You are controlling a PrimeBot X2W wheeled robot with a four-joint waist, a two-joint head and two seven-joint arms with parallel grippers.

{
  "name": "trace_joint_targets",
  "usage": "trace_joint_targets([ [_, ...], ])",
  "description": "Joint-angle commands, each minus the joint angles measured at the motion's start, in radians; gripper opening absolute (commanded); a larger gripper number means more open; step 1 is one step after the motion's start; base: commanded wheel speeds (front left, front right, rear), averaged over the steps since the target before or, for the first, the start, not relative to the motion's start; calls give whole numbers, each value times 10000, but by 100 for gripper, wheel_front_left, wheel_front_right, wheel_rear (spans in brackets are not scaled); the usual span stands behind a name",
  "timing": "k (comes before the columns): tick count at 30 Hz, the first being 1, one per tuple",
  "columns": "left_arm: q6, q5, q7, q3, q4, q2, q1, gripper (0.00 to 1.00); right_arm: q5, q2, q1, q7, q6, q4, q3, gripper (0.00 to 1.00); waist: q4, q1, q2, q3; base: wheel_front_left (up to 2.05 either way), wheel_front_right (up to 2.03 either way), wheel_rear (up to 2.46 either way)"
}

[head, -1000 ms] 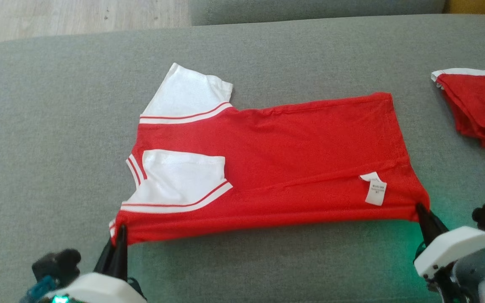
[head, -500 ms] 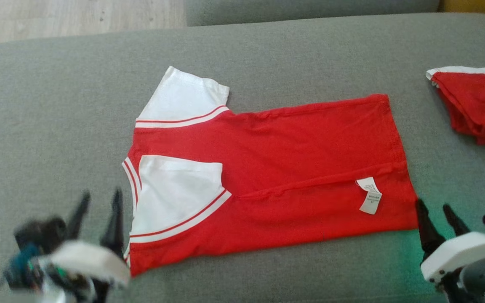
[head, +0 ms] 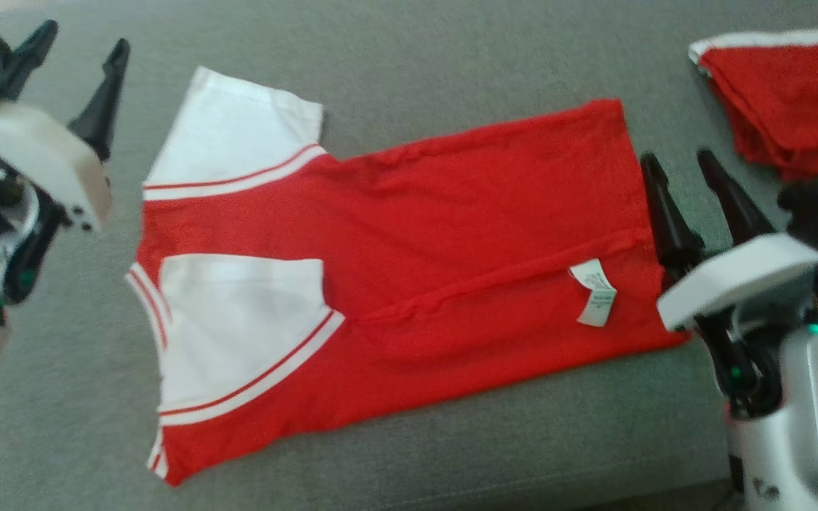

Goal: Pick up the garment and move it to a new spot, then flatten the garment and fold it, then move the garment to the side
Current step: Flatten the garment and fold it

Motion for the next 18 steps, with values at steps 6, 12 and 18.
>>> trace_joint_targets([
  [6,-559,173,1056,36,1227,607,-1617,100,-47,-66,-1340,19,37,-347,785,100,-1165,-2,0,1486,0,0,0],
  [12,-677,141,1257,-35,2251,581,-1997,100,29,-66,-1769,-186,37,-224,973,100,-1596,-2,0,2066,0,0,0],
  [18,-779,-8,1410,-90,2805,551,-2052,100,96,-66,-1788,-372,37,-116,970,100,-1745,-2,0,2207,0,0,0],
])
